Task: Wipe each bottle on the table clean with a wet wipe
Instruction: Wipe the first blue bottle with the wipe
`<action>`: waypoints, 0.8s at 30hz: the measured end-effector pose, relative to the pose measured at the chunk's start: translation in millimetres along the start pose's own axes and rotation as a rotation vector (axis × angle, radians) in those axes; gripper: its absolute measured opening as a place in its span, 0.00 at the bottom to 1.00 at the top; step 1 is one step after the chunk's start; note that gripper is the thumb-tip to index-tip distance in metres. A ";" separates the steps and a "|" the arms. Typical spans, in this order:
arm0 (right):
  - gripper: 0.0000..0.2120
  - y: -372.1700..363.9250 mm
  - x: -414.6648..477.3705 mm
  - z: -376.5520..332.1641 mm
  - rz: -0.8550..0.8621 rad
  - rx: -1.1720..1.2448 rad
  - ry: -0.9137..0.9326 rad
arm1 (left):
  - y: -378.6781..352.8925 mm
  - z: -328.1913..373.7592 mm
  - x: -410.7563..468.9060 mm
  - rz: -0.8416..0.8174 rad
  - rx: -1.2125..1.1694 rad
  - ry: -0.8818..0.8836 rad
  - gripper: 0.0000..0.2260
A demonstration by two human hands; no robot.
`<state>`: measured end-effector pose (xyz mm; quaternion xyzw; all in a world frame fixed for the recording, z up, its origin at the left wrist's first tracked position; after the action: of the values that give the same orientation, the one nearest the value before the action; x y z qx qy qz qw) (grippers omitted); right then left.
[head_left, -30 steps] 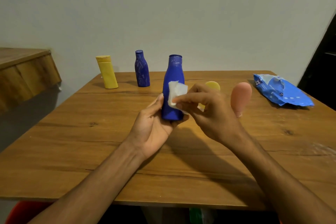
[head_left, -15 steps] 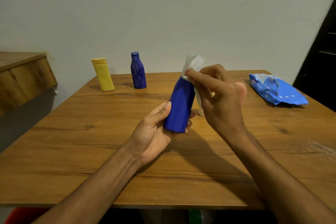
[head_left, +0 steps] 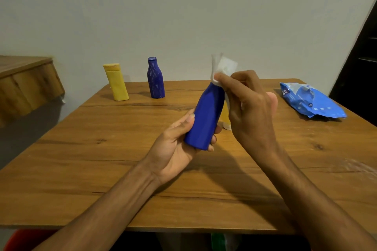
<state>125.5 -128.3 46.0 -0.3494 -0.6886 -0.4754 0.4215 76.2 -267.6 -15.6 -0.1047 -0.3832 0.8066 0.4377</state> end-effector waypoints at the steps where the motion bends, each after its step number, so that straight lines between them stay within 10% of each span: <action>1: 0.16 -1.6 -2.3 -1.1 -0.014 0.050 -0.012 | 0.1 0.1 -0.2 -0.007 -0.025 0.006 0.18; 7: 0.17 -11.4 -10.0 -2.0 -0.162 0.322 -0.040 | 5.3 5.5 -0.9 -0.003 -0.103 -0.009 0.19; 17: 0.13 -5.2 -2.1 4.9 0.055 0.317 -0.151 | 3.0 0.3 -1.2 -0.069 -0.114 0.102 0.19; 24: 0.13 -12.7 -11.3 -0.7 -0.197 0.510 -0.086 | 7.4 9.1 1.0 -0.017 -0.196 0.020 0.20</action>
<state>118.9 -133.7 31.2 -0.1830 -0.8341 -0.3102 0.4178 66.4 -274.1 -14.4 -0.1516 -0.4569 0.7603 0.4361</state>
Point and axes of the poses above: each hand's wrist, its own x-axis towards the middle knuckle, its own y-axis out of the back of the hand, z = x × y, the point moved 3 cm from there along x, towards the middle knuckle, and after that the axes turned 7 degrees about -x, right-handed, at the moved point
